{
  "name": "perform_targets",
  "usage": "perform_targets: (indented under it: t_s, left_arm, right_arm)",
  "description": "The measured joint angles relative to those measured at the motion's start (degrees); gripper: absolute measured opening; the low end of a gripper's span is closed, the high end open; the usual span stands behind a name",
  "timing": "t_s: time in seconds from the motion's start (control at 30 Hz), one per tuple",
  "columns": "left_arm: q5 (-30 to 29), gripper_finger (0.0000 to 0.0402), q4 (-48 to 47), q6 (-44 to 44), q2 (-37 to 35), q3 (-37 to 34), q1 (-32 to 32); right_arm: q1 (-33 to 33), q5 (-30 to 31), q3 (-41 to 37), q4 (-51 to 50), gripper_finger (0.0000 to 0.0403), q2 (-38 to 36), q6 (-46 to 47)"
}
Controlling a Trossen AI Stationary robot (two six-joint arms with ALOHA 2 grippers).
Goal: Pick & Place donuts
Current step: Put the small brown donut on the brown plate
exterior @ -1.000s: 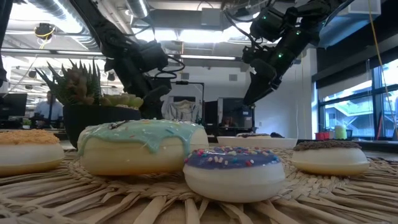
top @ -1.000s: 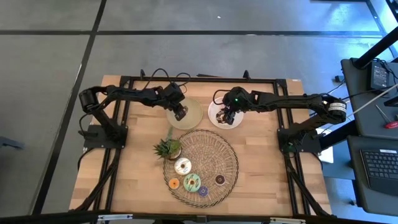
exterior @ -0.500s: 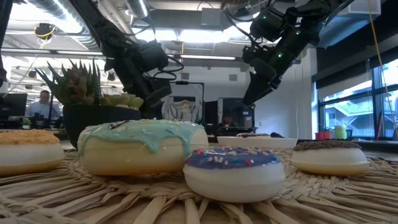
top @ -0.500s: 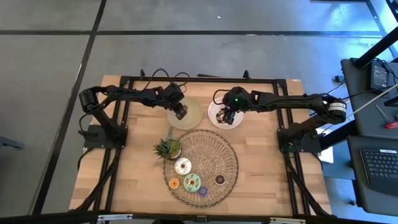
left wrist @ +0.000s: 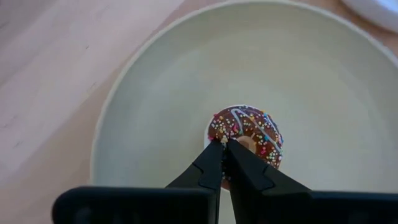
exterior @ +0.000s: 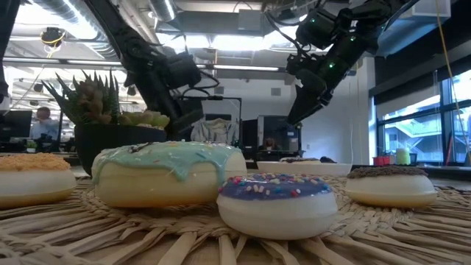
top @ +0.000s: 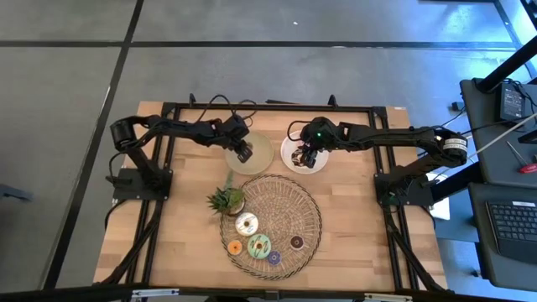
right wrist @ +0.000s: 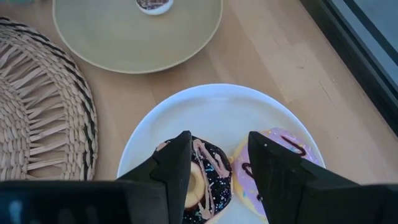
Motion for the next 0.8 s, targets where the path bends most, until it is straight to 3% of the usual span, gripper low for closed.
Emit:
perform_targets:
  t_s: [0.8]
  left_arm:
    - [0.2, 0.0024, 2.4, -0.4, 2.3, 0.2, 0.4]
  right_arm:
    - [0.0, 0.0, 0.0, -0.1, 0.0161, 0.0, -0.3]
